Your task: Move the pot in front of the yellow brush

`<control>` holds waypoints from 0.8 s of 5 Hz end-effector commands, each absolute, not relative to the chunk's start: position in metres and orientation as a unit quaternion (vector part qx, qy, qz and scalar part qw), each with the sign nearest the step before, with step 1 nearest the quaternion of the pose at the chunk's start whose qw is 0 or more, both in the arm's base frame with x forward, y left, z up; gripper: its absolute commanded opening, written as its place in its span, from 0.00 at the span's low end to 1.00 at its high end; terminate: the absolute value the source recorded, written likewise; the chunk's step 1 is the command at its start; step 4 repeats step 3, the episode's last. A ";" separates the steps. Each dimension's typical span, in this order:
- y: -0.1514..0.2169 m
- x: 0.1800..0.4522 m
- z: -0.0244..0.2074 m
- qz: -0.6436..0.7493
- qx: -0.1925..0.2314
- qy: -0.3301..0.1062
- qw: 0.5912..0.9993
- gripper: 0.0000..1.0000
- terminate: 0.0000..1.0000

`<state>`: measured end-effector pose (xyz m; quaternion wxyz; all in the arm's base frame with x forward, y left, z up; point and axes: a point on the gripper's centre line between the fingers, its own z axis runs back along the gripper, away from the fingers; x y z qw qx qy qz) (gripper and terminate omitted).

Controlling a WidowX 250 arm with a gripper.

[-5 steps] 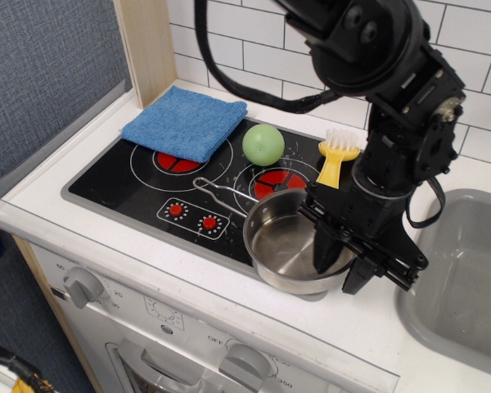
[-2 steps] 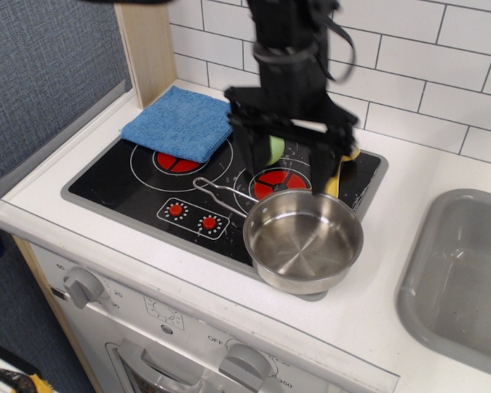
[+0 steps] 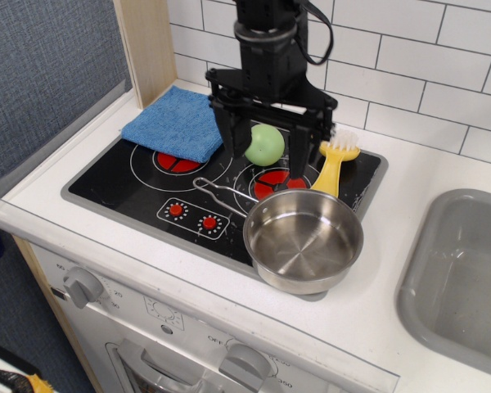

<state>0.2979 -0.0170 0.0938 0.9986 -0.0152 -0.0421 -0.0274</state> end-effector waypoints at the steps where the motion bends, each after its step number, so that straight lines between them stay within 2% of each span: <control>1: -0.014 0.296 0.097 -0.033 0.009 -0.066 0.997 1.00 0.00; 2: -0.014 0.296 0.097 -0.033 0.009 -0.066 0.997 1.00 0.00; 3: -0.014 0.296 0.097 -0.033 0.009 -0.066 0.997 1.00 1.00; 4: -0.014 0.296 0.097 -0.033 0.009 -0.066 0.997 1.00 1.00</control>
